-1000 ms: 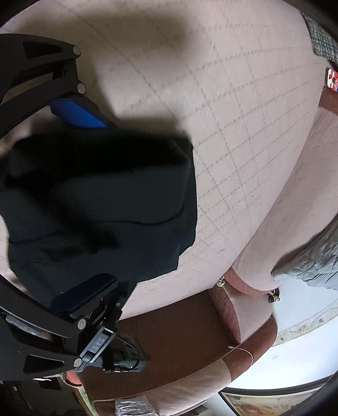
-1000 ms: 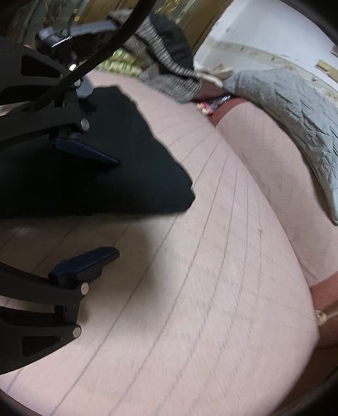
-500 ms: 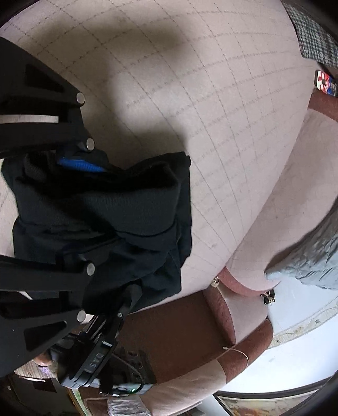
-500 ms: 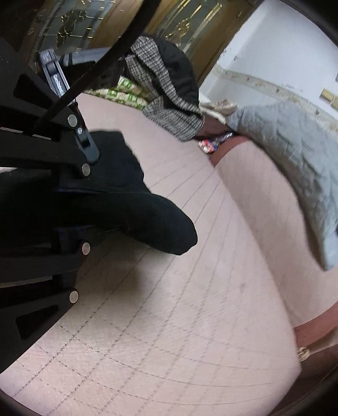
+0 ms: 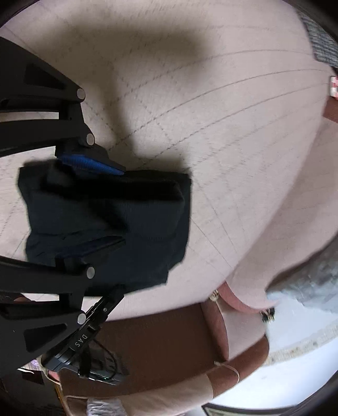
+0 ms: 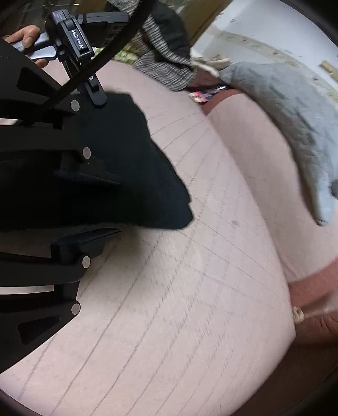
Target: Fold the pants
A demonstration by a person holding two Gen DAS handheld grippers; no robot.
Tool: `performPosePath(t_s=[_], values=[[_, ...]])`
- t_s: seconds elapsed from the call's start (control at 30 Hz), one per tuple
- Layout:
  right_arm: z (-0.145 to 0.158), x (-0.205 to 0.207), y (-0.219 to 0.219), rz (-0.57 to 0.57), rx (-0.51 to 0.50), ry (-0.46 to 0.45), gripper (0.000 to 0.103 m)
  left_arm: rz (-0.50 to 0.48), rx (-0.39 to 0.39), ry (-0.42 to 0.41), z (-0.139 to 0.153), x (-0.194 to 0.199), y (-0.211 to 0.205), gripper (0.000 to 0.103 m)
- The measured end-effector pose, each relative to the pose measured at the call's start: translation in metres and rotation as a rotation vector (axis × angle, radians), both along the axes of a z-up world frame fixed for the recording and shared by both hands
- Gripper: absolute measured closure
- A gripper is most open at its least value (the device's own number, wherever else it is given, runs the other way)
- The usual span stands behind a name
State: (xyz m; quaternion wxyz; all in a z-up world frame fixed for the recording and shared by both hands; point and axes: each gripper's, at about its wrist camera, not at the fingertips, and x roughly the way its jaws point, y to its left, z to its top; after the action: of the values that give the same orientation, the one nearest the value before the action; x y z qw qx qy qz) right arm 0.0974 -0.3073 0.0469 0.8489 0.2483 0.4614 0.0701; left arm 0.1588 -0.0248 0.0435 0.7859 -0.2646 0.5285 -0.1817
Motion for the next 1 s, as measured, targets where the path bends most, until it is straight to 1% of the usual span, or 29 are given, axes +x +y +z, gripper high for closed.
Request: performPosePath(t_s=[0.03, 0.1, 0.17, 0.23, 0.3, 0.37, 0.43, 0.5, 0.57, 0.67, 0.77, 0.8, 0.9, 0.93, 1.0], values=[[0.009, -0.01, -0.004, -0.007, -0.003, -0.036, 0.065, -0.001, -0.003, -0.031, 0.011, -0.004, 0.003, 0.057], [0.027, -0.032, -0.008, -0.011, 0.021, -0.11, 0.065, 0.0, -0.022, -0.085, 0.029, -0.009, 0.005, 0.052], [0.037, -0.052, -0.008, 0.005, 0.067, -0.153, 0.064, -0.001, -0.052, -0.133, 0.044, -0.008, 0.002, 0.044], [0.041, -0.073, -0.003, 0.027, 0.106, -0.175, 0.064, -0.024, -0.073, -0.152, 0.049, -0.001, -0.008, 0.039], [0.037, -0.084, 0.009, 0.063, 0.122, -0.176, 0.064, -0.043, -0.065, -0.139, 0.041, 0.012, -0.022, 0.038], [0.03, -0.083, 0.03, 0.104, 0.092, -0.154, 0.065, -0.049, -0.03, -0.101, 0.024, 0.021, -0.028, 0.038], [0.013, -0.083, 0.036, 0.113, 0.053, -0.111, 0.065, -0.037, 0.002, -0.049, 0.005, 0.032, -0.032, 0.038], [-0.006, -0.081, 0.036, 0.11, 0.044, -0.081, 0.064, -0.035, 0.017, -0.027, -0.008, 0.035, -0.034, 0.039], [-0.016, -0.078, 0.033, 0.105, 0.047, -0.073, 0.064, -0.049, 0.039, -0.046, -0.007, 0.034, -0.036, 0.038], [-0.01, -0.074, 0.036, 0.114, 0.045, -0.085, 0.063, -0.081, 0.094, -0.066, 0.005, 0.028, -0.039, 0.038], [0.006, -0.081, 0.034, 0.109, 0.026, -0.125, 0.056, -0.084, 0.159, -0.099, 0.026, 0.005, -0.032, 0.038], [0.009, -0.083, 0.035, 0.104, 0.015, -0.133, 0.054, -0.071, 0.207, -0.123, 0.037, -0.012, -0.029, 0.038], [0.017, -0.1, 0.038, 0.088, 0.002, -0.154, 0.053, -0.053, 0.307, -0.198, 0.057, -0.059, -0.02, 0.034], [0.017, -0.106, 0.039, 0.082, 0.0, -0.153, 0.053, -0.041, 0.353, -0.225, 0.064, -0.079, -0.018, 0.032], [0.018, -0.114, 0.042, 0.061, -0.003, -0.144, 0.052, -0.013, 0.416, -0.249, 0.07, -0.109, -0.014, 0.03]])
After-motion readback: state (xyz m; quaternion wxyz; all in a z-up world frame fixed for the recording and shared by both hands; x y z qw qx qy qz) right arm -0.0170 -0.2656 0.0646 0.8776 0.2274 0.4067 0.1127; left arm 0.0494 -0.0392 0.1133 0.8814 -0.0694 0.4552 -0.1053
